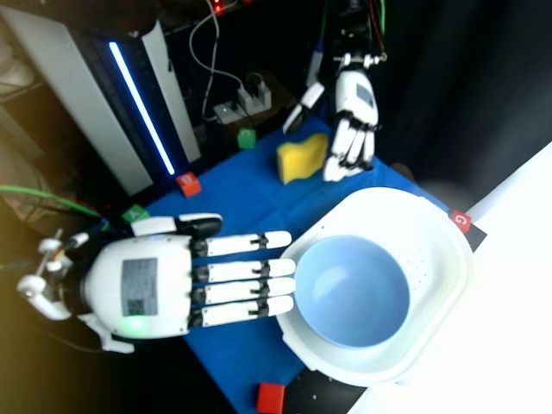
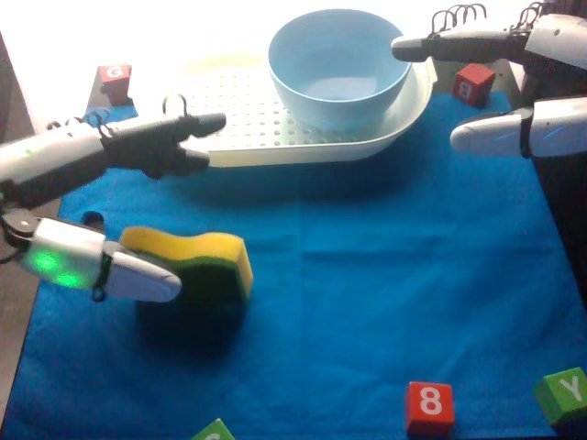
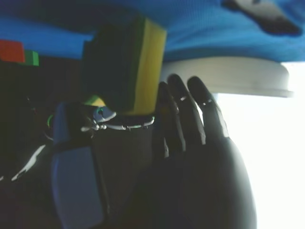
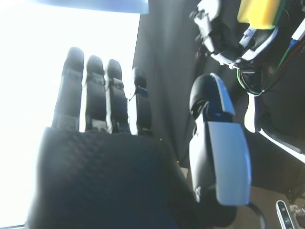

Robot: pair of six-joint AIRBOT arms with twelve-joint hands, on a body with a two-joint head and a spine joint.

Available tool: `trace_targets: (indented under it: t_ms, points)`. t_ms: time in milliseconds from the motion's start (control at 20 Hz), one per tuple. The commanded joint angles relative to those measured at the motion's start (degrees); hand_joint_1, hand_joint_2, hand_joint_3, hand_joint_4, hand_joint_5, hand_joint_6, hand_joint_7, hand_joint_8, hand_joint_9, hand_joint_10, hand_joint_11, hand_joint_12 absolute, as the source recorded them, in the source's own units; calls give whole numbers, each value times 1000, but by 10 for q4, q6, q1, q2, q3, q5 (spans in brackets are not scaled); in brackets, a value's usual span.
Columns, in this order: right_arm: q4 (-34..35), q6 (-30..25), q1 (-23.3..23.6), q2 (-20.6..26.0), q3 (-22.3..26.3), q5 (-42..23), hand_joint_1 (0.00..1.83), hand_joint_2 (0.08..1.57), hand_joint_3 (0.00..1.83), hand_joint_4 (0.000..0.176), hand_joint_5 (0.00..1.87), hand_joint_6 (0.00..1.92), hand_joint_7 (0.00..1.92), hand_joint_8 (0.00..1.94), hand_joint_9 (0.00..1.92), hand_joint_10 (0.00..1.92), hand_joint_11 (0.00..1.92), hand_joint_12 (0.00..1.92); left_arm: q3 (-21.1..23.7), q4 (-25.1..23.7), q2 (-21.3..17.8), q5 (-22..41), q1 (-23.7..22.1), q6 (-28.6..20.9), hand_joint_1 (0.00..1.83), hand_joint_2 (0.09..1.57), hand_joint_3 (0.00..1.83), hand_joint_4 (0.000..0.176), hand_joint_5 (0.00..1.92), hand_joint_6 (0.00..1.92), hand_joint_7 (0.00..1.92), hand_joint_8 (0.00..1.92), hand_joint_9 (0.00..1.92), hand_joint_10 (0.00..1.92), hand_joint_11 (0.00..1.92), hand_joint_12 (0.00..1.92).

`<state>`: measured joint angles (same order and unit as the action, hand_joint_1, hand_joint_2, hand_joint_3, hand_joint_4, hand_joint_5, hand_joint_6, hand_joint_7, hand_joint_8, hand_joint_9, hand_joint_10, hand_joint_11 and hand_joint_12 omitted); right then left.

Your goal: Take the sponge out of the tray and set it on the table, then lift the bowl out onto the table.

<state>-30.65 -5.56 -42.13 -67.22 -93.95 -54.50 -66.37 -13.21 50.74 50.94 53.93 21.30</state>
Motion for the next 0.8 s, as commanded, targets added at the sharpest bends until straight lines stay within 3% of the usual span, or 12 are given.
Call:
trace_targets:
  t_ms: [0,50,150,200,250,300,350,400,450,500,550,750]
  points:
    - [40,-4,2,2,0,-56,554,1161,0,120,187,0,162,0,162,0,153,214,4,23,-6,78,-4,2,722,831,0,125,50,0,415,2,304,569,0,1467]
    - [40,-4,2,2,0,-56,515,1100,0,148,143,0,105,0,96,0,117,199,8,26,-12,85,-4,7,723,833,0,124,9,0,333,0,257,420,0,1383]
    - [41,-4,2,2,1,-56,641,1022,0,175,156,1,64,0,11,0,19,177,17,35,-30,105,-4,22,412,900,16,80,18,3,173,0,206,116,0,1216]
    - [41,-4,2,2,1,-56,649,999,0,176,162,2,54,0,1,0,14,182,20,41,-35,114,-4,29,322,914,11,99,25,3,117,5,153,53,0,1045]
    - [41,-4,2,4,4,-61,661,995,0,166,159,0,51,0,0,0,2,175,22,50,-41,128,-4,38,306,920,5,151,4,0,23,0,30,10,0,586]
    - [41,-4,2,7,7,-70,686,993,0,160,157,0,56,2,0,0,3,178,24,60,-45,138,-4,47,359,899,0,171,0,0,4,0,5,1,0,278]
    - [41,-4,3,12,13,-82,715,986,0,159,137,0,62,4,15,6,19,186,24,75,-47,149,-4,59,416,890,0,141,0,0,0,0,0,0,0,55]
    - [41,-4,3,15,19,-93,693,977,0,112,144,0,98,3,60,6,52,213,24,91,-47,158,-3,70,431,865,0,142,0,0,0,0,0,0,0,10]
    - [41,-4,3,14,21,-104,656,961,0,121,157,5,96,0,63,3,30,209,23,112,-47,164,-2,86,462,834,0,169,0,0,0,0,0,0,0,1]
    - [42,-4,3,13,20,-110,627,957,0,165,179,7,78,0,33,1,5,165,22,131,-45,168,-1,100,421,844,0,175,0,0,0,0,0,0,0,0]
    - [42,-4,12,13,12,-111,646,934,0,176,231,8,81,1,12,0,0,101,16,154,-36,171,0,113,412,881,0,176,0,0,0,0,0,0,0,0]
    - [48,-4,32,-30,-39,-106,650,949,0,176,231,12,84,5,16,5,14,34,-5,182,2,169,1,113,277,903,9,175,0,0,0,0,0,0,0,0]
